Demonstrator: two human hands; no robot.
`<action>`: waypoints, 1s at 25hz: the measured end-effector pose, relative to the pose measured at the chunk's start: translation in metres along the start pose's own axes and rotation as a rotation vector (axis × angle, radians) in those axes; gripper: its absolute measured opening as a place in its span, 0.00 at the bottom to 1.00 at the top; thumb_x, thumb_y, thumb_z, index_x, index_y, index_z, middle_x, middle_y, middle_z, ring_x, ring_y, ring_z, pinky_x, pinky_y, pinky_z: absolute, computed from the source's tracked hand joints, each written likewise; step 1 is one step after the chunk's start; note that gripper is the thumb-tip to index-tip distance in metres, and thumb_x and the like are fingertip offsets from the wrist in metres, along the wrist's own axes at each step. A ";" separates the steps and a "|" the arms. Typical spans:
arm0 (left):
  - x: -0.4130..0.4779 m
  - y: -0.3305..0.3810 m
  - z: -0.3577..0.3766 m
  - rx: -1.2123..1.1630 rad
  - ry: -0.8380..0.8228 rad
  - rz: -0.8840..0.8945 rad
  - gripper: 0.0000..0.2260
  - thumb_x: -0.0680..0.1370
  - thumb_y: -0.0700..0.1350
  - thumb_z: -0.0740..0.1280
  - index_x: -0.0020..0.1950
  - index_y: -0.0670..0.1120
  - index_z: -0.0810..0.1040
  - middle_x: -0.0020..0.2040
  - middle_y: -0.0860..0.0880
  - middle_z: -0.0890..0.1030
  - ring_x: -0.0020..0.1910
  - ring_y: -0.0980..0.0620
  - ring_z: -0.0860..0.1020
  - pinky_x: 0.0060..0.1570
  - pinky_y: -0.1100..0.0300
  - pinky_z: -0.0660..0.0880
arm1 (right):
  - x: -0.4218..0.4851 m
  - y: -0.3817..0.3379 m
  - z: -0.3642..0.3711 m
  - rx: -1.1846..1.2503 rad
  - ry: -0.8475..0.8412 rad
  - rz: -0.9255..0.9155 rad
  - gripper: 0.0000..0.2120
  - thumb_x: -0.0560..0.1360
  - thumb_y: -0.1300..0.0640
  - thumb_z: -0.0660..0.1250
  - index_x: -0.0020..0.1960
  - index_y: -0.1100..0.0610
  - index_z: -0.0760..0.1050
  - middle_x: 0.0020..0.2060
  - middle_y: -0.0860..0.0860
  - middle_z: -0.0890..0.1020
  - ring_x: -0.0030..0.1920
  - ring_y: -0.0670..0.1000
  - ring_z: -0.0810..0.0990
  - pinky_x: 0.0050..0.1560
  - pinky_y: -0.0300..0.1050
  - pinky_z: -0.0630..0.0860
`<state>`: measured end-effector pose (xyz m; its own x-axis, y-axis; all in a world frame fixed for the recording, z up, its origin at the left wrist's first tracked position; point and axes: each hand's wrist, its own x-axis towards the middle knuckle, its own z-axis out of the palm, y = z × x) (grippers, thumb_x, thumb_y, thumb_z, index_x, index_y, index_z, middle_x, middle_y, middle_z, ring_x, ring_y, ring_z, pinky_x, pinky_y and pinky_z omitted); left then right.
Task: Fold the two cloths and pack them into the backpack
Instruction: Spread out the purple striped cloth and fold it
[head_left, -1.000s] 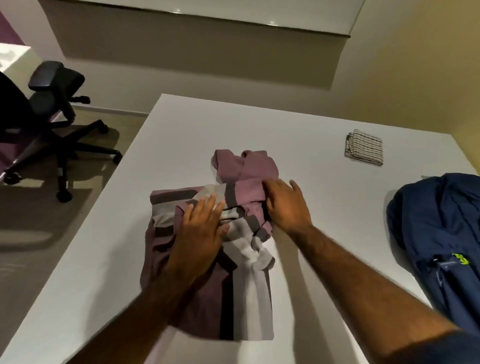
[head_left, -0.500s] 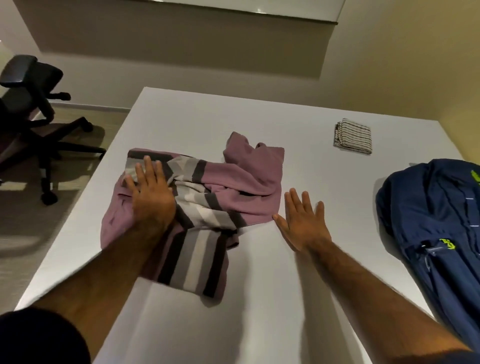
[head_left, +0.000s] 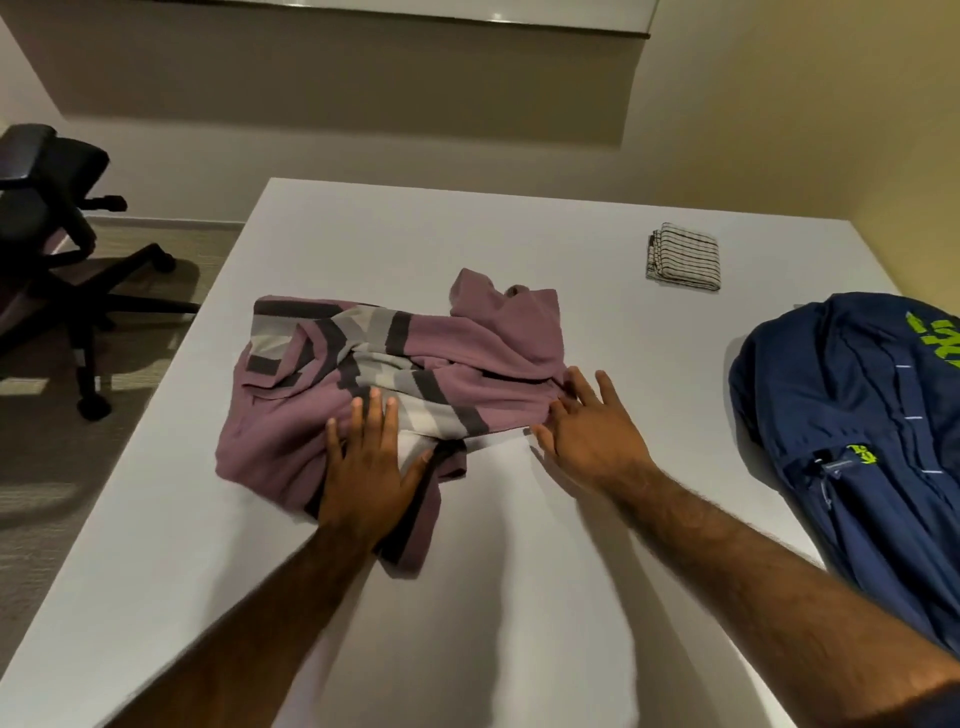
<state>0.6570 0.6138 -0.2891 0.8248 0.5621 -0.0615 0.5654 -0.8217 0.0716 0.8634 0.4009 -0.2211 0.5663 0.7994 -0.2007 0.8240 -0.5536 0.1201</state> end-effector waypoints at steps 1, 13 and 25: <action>0.003 -0.001 -0.001 0.002 -0.009 0.028 0.39 0.81 0.70 0.42 0.83 0.45 0.53 0.83 0.41 0.55 0.82 0.40 0.54 0.78 0.36 0.51 | -0.009 -0.009 -0.005 0.027 -0.031 0.043 0.31 0.82 0.38 0.42 0.81 0.49 0.58 0.78 0.52 0.66 0.80 0.59 0.55 0.78 0.60 0.49; 0.005 -0.055 -0.070 0.037 0.225 0.279 0.23 0.84 0.54 0.57 0.77 0.46 0.69 0.76 0.43 0.71 0.76 0.42 0.67 0.76 0.40 0.60 | -0.100 -0.016 -0.030 -0.006 -0.059 0.127 0.24 0.73 0.37 0.71 0.63 0.48 0.74 0.54 0.50 0.80 0.51 0.55 0.80 0.51 0.55 0.78; 0.112 -0.041 -0.110 0.071 -0.155 0.162 0.11 0.83 0.51 0.61 0.45 0.49 0.77 0.46 0.47 0.82 0.42 0.49 0.77 0.50 0.54 0.74 | -0.106 0.028 -0.058 0.046 -0.287 0.119 0.05 0.81 0.52 0.61 0.47 0.43 0.69 0.46 0.46 0.81 0.40 0.47 0.75 0.46 0.43 0.73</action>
<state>0.7270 0.7204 -0.1897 0.8901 0.4056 -0.2079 0.4190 -0.9077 0.0232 0.8273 0.3145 -0.1399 0.6262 0.6331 -0.4551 0.7467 -0.6549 0.1166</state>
